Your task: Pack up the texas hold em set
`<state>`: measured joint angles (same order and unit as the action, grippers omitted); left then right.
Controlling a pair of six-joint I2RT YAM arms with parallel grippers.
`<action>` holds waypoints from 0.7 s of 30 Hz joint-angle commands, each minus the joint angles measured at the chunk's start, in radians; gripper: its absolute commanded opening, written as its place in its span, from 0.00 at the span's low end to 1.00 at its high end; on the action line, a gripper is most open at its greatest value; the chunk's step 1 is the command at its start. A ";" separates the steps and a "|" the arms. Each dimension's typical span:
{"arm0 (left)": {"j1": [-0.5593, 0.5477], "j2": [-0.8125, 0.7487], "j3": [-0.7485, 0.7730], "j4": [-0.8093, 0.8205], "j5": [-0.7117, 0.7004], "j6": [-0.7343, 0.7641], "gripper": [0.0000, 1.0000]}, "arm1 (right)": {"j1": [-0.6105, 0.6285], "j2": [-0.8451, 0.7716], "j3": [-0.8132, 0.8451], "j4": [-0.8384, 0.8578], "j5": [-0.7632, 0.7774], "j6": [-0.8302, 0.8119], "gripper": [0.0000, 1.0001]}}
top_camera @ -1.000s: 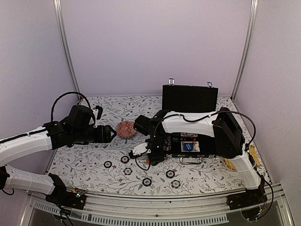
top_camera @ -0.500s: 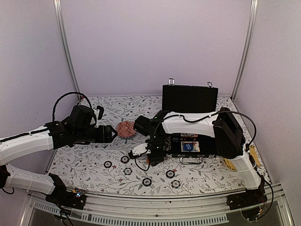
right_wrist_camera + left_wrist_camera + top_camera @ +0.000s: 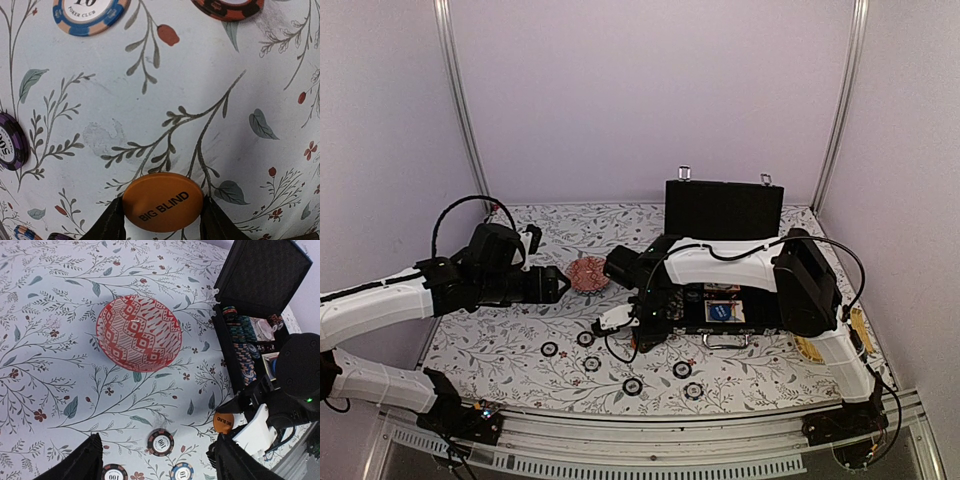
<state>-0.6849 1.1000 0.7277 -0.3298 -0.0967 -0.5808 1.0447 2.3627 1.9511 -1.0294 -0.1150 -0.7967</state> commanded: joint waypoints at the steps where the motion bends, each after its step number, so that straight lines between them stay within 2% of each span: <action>1: 0.015 0.012 -0.007 0.023 0.007 -0.005 0.78 | 0.023 0.046 -0.041 -0.015 -0.010 0.008 0.44; 5: 0.015 0.014 -0.008 0.024 0.008 -0.008 0.78 | 0.023 -0.001 -0.029 -0.022 0.008 0.010 0.42; 12: 0.015 0.022 0.003 0.024 0.010 -0.004 0.78 | 0.023 -0.187 -0.013 -0.069 -0.042 0.023 0.42; 17: 0.015 0.038 0.011 0.029 0.016 -0.002 0.78 | 0.007 -0.313 -0.094 -0.055 -0.019 0.035 0.42; 21: 0.013 0.057 0.026 0.029 0.025 0.003 0.78 | -0.079 -0.374 -0.166 -0.038 0.014 0.040 0.42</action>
<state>-0.6849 1.1374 0.7284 -0.3256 -0.0860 -0.5804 1.0439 2.0438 1.8545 -1.0725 -0.1295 -0.7742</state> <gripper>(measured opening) 0.777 0.456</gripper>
